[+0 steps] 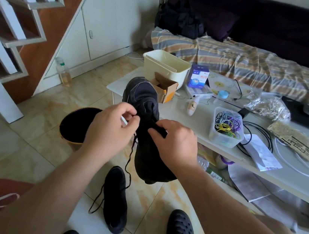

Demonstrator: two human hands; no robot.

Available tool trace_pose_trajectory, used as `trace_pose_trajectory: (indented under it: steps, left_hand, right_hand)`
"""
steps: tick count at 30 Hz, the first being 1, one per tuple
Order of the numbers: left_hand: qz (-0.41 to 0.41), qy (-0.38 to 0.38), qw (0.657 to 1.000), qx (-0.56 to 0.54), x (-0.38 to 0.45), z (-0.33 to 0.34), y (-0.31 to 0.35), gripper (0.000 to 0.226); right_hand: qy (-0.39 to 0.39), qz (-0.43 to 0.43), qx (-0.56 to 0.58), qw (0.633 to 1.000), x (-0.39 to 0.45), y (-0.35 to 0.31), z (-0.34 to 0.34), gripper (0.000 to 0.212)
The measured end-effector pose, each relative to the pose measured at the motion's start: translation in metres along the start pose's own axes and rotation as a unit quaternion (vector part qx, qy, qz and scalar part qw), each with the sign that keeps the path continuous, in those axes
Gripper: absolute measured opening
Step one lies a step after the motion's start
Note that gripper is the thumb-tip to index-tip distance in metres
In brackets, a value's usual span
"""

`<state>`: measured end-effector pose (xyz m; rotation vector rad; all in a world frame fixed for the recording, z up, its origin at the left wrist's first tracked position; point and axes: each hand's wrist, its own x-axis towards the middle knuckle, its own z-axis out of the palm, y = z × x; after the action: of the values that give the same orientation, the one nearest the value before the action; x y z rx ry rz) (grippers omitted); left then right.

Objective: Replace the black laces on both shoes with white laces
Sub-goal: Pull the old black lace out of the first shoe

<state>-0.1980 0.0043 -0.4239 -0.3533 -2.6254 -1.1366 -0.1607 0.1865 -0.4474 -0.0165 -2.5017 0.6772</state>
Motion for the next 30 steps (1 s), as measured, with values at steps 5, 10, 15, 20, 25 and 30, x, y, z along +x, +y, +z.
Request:
trace_pose_trajectory:
  steps: [5, 10, 15, 20, 25, 30]
  left_hand:
    - [0.052, 0.039, 0.998, 0.001, -0.002, 0.011, -0.003, 0.028]
    - [0.074, 0.118, 0.989, 0.047, 0.009, 0.004, -0.012, 0.013]
    - [0.017, 0.071, 0.997, -0.018, 0.009, -0.002, -0.009, 0.014]
    - [-0.117, 0.099, 0.848, -0.507, 0.018, -0.020, 0.008, 0.029]
    - [-0.214, 0.113, 0.889, -0.388, 0.024, -0.026, -0.005, 0.018]
    - [-0.069, -0.142, 0.987, 0.036, 0.002, 0.003, -0.002, 0.018]
  right_hand:
    - [0.009, -0.028, 0.017, 0.999, -0.004, -0.003, 0.002, 0.014]
    - [0.015, -0.045, 0.038, 0.998, -0.004, -0.004, 0.000, 0.017]
    - [-0.003, -0.030, 0.013, 0.999, -0.003, -0.003, 0.001, 0.015]
    - [-0.063, 0.126, -0.002, 0.990, 0.009, 0.028, 0.006, 0.018]
    - [-0.105, 0.153, -0.039, 0.982, 0.004, 0.047, 0.005, 0.019]
    - [-0.081, 0.057, -0.015, 0.995, -0.002, 0.025, 0.007, 0.016]
